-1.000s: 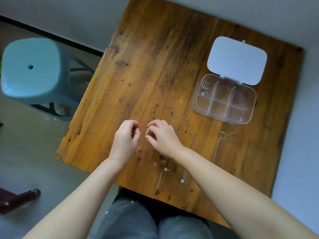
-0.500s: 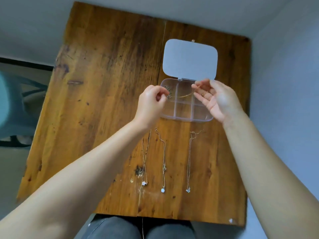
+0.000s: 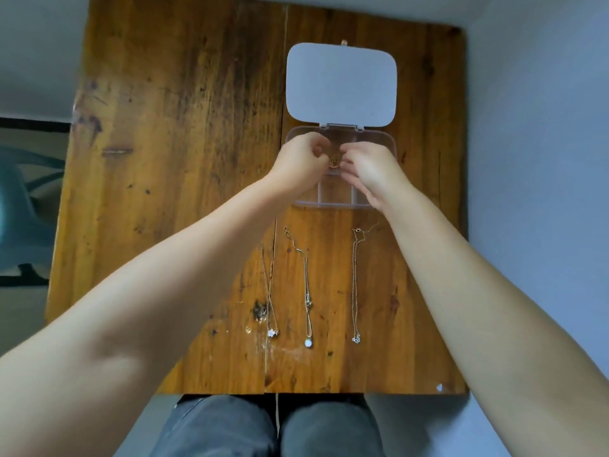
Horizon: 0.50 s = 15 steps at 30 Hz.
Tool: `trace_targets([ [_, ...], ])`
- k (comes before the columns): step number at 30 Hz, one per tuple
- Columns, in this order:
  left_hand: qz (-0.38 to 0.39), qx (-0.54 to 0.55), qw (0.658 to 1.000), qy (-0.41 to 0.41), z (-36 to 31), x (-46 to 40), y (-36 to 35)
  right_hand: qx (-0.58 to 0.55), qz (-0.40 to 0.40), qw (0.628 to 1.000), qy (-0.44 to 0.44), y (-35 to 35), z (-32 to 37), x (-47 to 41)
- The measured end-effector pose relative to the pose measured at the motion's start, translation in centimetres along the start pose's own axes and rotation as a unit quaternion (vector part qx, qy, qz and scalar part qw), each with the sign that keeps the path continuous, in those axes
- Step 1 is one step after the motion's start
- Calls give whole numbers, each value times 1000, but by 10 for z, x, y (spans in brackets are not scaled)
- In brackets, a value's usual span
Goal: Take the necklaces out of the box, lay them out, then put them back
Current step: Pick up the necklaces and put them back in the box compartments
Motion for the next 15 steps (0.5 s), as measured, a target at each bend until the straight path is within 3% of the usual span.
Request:
trace_targets([
  [3,-49,23,998,-9,24,46,33,87,4,992,86,-10,-14,42],
  [6,-68,20,996,48,66,109,43,197,46,975,93,-31,-62,81],
  [9,-9,-20,997,70,84,167,7,332,25,938,95,-45,-101,94],
  [11,65,-124,989,39,79,196,-34,398,-1,910,118,-52,-107,94],
  [15,152,-317,936,37,84,229,-96,487,-31,853,186,-69,-102,92],
])
Point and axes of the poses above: each hand's wrist, its own x-axis away from the middle knuckle, its own y-axis out of the back of the hand, z = x × y, the point moved 6 cm from there along -x, towards the middle knuckle, and after that the axes turned 2 degrees about -y, right-handed, at the moved point
